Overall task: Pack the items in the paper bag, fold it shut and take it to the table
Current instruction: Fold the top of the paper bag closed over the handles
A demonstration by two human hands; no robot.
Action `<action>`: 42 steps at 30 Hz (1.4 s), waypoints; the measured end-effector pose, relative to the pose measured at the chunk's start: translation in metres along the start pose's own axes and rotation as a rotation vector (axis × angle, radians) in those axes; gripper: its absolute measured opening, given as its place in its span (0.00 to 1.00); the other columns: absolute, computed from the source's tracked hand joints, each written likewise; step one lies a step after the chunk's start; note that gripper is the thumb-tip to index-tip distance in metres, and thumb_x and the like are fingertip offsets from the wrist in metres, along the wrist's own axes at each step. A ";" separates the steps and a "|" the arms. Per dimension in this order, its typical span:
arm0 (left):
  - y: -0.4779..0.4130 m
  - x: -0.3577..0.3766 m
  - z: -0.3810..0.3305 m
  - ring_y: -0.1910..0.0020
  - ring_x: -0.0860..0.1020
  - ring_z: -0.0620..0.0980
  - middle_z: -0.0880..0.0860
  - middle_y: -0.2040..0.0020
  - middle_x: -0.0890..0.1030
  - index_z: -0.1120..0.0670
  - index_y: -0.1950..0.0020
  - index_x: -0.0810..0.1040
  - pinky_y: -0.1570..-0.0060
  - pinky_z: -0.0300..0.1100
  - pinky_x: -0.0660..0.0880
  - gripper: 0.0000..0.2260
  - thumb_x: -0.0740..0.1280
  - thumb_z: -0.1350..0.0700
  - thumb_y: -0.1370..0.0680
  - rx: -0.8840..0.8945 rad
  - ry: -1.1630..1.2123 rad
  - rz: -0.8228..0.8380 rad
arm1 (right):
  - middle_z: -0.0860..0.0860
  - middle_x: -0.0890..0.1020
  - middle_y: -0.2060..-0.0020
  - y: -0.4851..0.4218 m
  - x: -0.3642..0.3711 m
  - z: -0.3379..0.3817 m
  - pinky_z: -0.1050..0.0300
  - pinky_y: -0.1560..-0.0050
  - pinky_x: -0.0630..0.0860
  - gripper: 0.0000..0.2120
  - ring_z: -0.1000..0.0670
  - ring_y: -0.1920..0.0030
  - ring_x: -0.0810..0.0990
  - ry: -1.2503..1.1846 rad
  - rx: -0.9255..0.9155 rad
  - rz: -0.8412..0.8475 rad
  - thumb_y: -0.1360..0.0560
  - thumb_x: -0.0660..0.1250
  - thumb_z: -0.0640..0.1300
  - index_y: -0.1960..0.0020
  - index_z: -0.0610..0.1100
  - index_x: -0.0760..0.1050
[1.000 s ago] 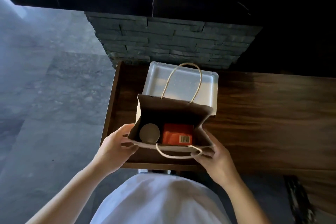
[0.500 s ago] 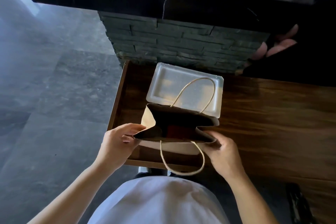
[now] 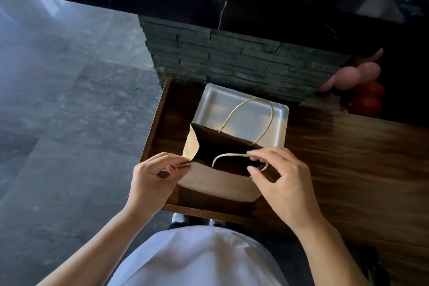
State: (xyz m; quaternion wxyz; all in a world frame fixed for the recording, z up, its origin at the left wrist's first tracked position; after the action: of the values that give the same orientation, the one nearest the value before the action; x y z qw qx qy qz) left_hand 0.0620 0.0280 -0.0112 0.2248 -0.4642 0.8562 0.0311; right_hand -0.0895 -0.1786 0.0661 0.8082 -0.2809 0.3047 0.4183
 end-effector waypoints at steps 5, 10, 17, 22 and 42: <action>-0.001 0.005 0.022 0.58 0.81 0.42 0.32 0.55 0.82 0.34 0.52 0.82 0.61 0.26 0.76 0.17 0.78 0.54 0.34 -0.108 -0.104 0.036 | 0.54 0.82 0.51 -0.038 0.032 0.063 0.55 0.47 0.74 0.14 0.52 0.48 0.76 0.067 -0.293 0.151 0.28 0.70 0.47 0.43 0.48 0.80; 0.011 0.010 0.053 0.66 0.80 0.38 0.33 0.61 0.77 0.49 0.48 0.83 0.65 0.26 0.78 0.16 0.79 0.57 0.35 -0.211 -0.186 0.096 | 0.52 0.81 0.43 -0.057 0.087 0.087 0.45 0.42 0.68 0.19 0.46 0.41 0.69 0.448 -0.396 0.569 0.28 0.69 0.54 0.39 0.50 0.78; 0.019 0.017 0.072 0.61 0.80 0.39 0.40 0.59 0.82 0.48 0.53 0.85 0.59 0.36 0.80 0.09 0.77 0.59 0.31 -0.108 -0.160 0.106 | 0.53 0.79 0.47 -0.047 0.092 0.078 0.45 0.45 0.66 0.12 0.45 0.44 0.67 0.634 -0.395 0.511 0.29 0.65 0.57 0.49 0.53 0.80; 0.019 0.025 0.087 0.58 0.80 0.40 0.46 0.51 0.82 0.52 0.47 0.85 0.58 0.36 0.79 0.12 0.77 0.57 0.30 -0.086 -0.165 0.166 | 0.53 0.81 0.45 -0.045 0.089 0.068 0.48 0.48 0.73 0.11 0.45 0.47 0.73 0.458 -0.254 0.457 0.27 0.67 0.52 0.47 0.50 0.81; 0.002 0.031 0.138 0.62 0.81 0.43 0.46 0.62 0.83 0.50 0.56 0.83 0.60 0.35 0.76 0.17 0.61 0.67 0.31 -0.249 -0.299 0.473 | 0.59 0.81 0.50 -0.048 0.077 0.090 0.65 0.50 0.77 0.15 0.57 0.48 0.79 0.273 -0.210 0.794 0.29 0.69 0.56 0.44 0.52 0.79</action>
State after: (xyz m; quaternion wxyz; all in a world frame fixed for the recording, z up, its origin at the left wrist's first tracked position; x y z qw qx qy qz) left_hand 0.0952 0.0412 -0.1482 0.2760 -0.2665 0.8875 0.2554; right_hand 0.0099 -0.0991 0.0785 0.5040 -0.2754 0.4490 0.6845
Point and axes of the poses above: each hand's wrist, its own y-axis away from the middle knuckle, its own x-axis out of the palm, z = x × y, the point moved 2 cm from there along -y, towards the middle knuckle
